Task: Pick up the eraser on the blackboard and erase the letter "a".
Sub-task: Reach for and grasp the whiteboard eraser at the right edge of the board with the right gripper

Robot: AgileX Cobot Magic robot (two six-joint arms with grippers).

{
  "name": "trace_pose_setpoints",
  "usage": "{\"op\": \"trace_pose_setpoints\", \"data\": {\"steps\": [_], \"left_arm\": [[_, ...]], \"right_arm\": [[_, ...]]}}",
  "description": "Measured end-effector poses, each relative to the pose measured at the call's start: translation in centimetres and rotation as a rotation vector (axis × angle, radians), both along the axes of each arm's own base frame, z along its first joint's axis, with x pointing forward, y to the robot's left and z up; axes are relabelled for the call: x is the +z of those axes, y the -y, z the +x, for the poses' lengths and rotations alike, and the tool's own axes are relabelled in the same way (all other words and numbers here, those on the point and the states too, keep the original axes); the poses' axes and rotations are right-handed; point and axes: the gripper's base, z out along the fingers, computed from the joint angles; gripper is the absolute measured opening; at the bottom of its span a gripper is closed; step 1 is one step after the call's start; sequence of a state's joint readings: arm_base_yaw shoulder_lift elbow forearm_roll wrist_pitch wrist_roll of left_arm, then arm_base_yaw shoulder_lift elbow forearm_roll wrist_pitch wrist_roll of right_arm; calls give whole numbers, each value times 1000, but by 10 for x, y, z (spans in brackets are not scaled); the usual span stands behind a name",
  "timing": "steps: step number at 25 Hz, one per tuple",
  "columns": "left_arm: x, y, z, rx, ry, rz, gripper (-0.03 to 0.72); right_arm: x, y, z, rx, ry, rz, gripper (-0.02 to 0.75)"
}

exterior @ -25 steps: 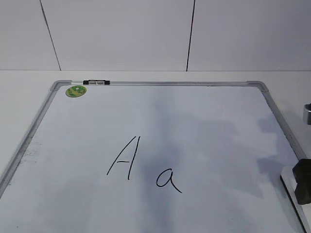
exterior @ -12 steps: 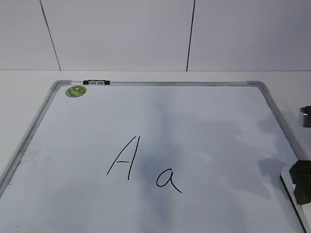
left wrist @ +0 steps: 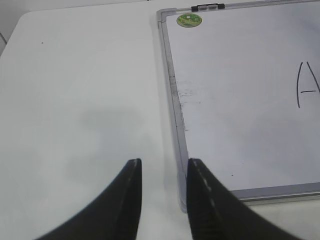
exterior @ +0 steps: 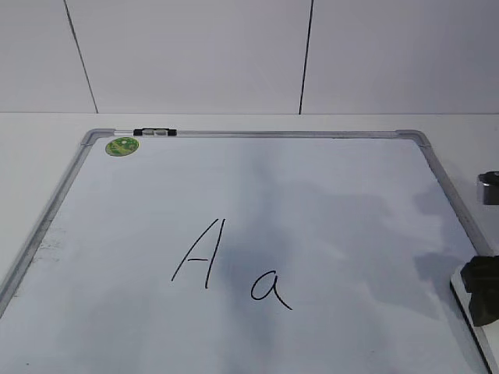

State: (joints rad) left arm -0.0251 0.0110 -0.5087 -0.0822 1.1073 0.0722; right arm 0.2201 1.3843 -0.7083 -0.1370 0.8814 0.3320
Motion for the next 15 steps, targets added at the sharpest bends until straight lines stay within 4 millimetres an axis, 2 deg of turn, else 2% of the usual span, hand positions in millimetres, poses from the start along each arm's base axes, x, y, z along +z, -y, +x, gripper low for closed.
{"op": "trace_pose_setpoints", "data": {"steps": [6,15], "left_arm": [[0,0,0,0,0,0,235],[0,0,0,0,0,0,235]], "right_arm": [[0,3,2,-9,11,0,675],[-13,0,6,20,-40,7,674]]}}
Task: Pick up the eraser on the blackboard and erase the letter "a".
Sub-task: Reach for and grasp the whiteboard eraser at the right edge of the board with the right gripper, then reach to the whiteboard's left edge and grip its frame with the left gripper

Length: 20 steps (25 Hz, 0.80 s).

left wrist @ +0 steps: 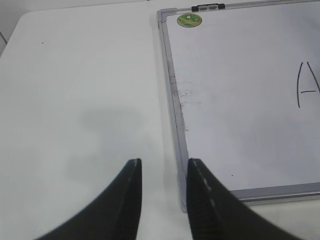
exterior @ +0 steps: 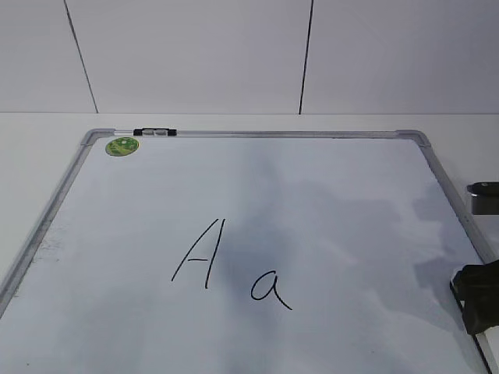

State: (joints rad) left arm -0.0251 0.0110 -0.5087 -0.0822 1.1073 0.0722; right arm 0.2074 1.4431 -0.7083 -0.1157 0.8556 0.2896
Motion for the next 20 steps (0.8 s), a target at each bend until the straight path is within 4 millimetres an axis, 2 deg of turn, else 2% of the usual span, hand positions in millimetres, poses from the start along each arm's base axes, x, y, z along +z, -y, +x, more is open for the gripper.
{"op": "trace_pose_setpoints", "data": {"steps": [14,20], "left_arm": [[0,0,0,0,0,0,235],[0,0,0,0,0,0,235]], "right_arm": [[-12,-1,4,6,-40,-6,673],[-12,-1,4,-12,-40,-5,619]]}}
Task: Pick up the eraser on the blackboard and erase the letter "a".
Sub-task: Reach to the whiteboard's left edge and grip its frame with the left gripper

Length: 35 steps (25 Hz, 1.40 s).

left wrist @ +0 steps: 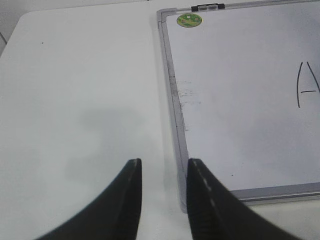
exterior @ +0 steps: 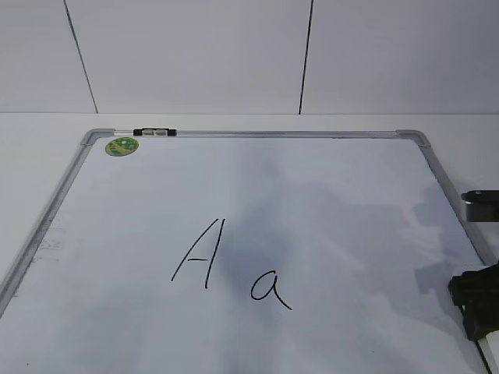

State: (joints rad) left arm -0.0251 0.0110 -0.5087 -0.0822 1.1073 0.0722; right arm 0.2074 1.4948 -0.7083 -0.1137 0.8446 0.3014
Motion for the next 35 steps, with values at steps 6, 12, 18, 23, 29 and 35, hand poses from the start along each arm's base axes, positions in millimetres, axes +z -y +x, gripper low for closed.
{"op": "trace_pose_setpoints", "data": {"steps": [6,12,18,23,29,35], "left_arm": [[0,0,0,0,0,0,235],[0,0,0,0,0,0,235],[0,0,0,0,0,0,235],[0,0,0,0,0,0,235],[0,0,0,0,0,0,235],[0,0,0,0,0,0,235]], "right_arm": [[0,0,0,-1,0,0,597],[0,1,0,4,1,-6,578],[0,1,0,13,2,-17,559],[0,1,0,12,2,-17,559],[3,1,2,-3,-12,-20,559],[21,0,12,-15,6,-23,559]]}}
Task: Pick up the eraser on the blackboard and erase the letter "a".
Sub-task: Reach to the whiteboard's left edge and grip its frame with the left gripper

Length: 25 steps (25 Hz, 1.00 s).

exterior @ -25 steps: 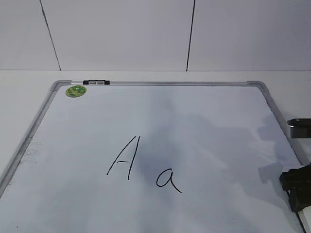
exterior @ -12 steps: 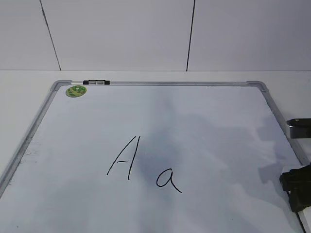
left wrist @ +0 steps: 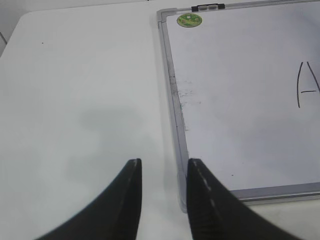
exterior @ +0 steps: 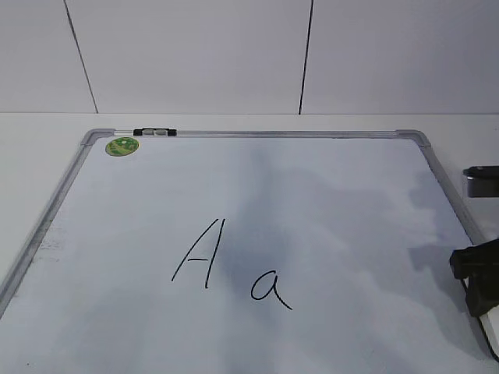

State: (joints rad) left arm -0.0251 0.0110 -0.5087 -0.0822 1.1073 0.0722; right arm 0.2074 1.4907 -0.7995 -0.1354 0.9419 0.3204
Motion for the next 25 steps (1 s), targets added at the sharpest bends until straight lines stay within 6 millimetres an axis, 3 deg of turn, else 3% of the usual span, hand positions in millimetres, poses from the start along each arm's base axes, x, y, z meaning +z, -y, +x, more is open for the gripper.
{"op": "trace_pose_setpoints", "data": {"steps": [10,25], "left_arm": [[0,0,0,0,0,0,235],[0,0,0,0,0,0,235]], "right_arm": [[41,-7,8,7,75,76,559],[82,-69,6,289,142,129,559]]}}
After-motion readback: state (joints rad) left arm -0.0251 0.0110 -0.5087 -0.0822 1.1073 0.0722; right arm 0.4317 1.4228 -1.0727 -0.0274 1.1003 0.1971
